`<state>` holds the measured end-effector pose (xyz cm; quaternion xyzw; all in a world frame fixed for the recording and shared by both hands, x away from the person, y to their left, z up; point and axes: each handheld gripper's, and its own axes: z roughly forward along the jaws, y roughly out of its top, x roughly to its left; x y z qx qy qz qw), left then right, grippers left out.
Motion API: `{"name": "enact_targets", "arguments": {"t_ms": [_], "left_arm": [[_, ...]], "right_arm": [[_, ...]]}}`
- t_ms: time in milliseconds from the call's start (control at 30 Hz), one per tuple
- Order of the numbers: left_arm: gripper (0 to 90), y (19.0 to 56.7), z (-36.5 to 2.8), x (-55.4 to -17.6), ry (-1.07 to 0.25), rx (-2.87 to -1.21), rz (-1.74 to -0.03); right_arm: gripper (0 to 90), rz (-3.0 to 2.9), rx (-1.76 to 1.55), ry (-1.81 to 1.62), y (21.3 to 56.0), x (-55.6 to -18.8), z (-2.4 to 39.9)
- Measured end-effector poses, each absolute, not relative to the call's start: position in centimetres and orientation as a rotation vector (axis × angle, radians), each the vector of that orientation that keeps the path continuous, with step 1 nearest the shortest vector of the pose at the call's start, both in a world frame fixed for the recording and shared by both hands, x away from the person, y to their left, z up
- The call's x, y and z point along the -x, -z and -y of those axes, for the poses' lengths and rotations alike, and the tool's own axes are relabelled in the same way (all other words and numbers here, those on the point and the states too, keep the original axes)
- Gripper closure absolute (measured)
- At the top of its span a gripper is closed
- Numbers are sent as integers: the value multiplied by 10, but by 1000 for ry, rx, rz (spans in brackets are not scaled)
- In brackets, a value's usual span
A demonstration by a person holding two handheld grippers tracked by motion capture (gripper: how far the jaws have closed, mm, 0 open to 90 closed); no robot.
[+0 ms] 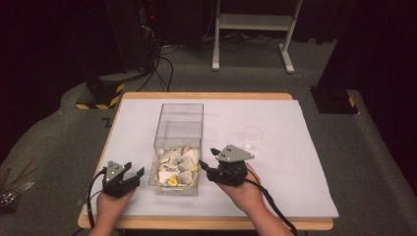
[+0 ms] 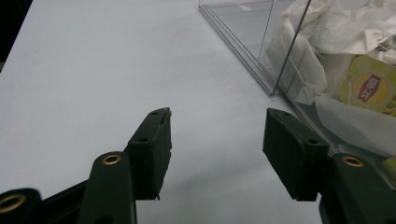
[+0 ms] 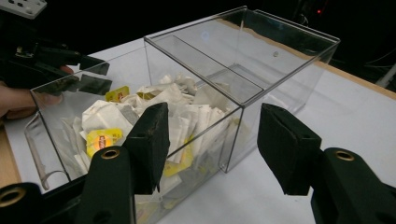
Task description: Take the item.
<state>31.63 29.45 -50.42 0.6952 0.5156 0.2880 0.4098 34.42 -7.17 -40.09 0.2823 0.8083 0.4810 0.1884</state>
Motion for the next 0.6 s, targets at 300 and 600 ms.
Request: {"name": "enact_targets", "arguments": {"t_ms": [300, 600], "left_arm": [[412, 504, -294, -316, -740, -1757, -1292], [411, 504, -295, -316, -730, -1750, -1301]], "right_arm": [[446, -2310, -778, -1369, 400, -341, 57], [495, -2404, -747, -1364, 408, -339, 34]]}}
